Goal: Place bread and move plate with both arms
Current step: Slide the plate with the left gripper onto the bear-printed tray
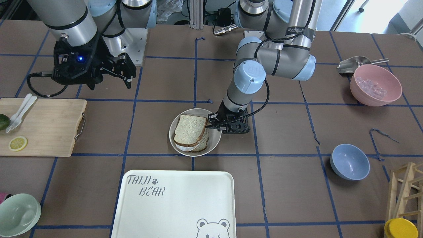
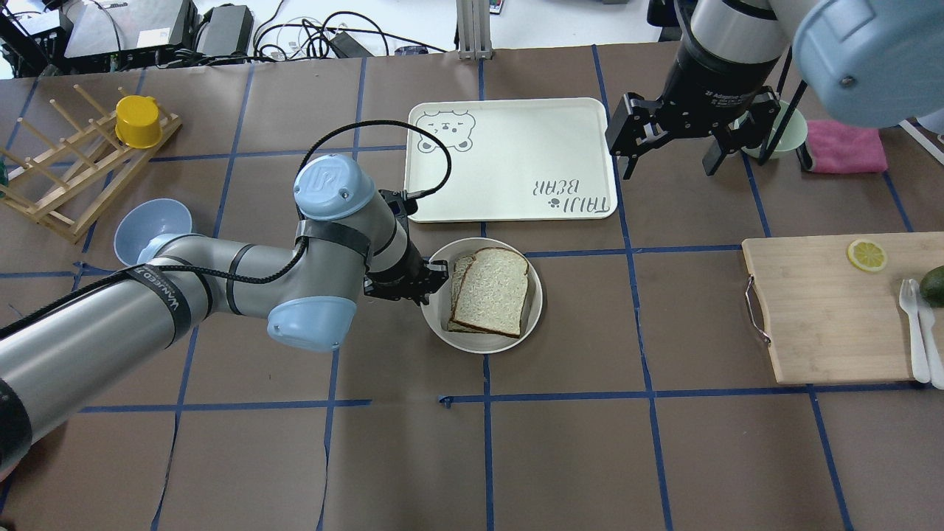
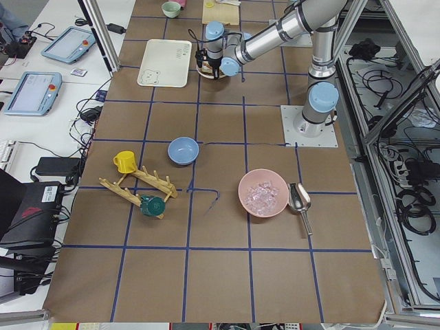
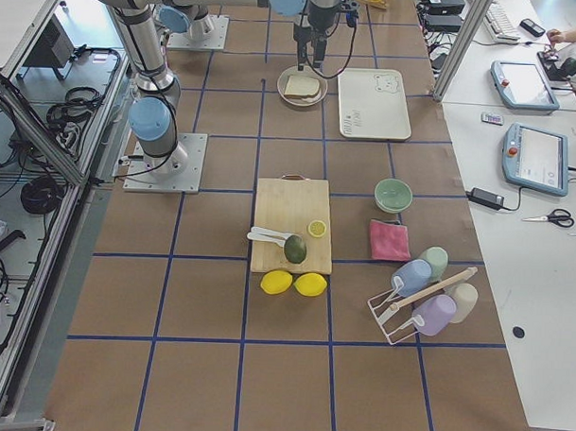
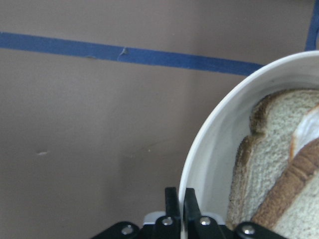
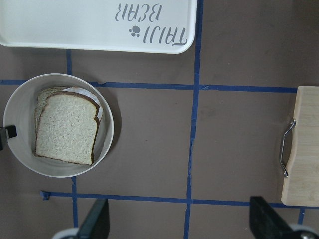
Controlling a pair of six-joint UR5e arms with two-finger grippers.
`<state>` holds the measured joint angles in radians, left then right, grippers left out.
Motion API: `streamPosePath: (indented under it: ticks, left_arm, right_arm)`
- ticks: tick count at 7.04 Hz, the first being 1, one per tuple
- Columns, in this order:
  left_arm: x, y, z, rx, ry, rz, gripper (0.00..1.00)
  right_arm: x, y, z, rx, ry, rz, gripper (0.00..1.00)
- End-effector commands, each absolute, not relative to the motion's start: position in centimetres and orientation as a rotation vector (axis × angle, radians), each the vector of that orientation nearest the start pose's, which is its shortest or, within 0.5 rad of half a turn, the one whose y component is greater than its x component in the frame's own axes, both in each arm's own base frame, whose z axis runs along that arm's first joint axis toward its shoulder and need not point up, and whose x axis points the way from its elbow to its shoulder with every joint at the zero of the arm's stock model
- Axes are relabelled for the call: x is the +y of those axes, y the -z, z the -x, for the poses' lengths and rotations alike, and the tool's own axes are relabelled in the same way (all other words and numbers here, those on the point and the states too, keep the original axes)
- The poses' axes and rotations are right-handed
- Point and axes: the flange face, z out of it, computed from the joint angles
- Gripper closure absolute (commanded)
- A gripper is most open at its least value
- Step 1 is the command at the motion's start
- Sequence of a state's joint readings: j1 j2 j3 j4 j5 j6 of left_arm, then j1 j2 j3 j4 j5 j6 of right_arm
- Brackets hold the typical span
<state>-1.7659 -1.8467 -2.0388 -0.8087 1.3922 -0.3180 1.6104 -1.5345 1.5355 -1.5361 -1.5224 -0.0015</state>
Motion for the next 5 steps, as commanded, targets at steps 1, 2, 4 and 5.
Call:
streamPosePath:
  ticks: [1,2,4,5]
  left_arm:
    - [-47.9,-22.3,21.9,3.42,-0.048,0.294,1.0]
    - [-48.4,-23.0,20.9,3.474,-0.042,0.337,1.0]
    - [-49.9,-22.8,20.0,3.504,-0.026,0.307,1.0]
    - [-51.8,-23.1,19.9,3.509,0.004,0.302,1.0]
  right_arm:
    - [-49.7,-48.4,-15.8,3.092,-0.058,0.063,0.0]
    - [-49.7,-48.5,-15.8,3.094,-0.058,0.063,0.0]
    - [-49.6,-48.3,-15.8,3.097,-0.07,0.063,0.0]
    - [-49.7,-48.3,-15.5,3.121,-0.068,0.069,0.0]
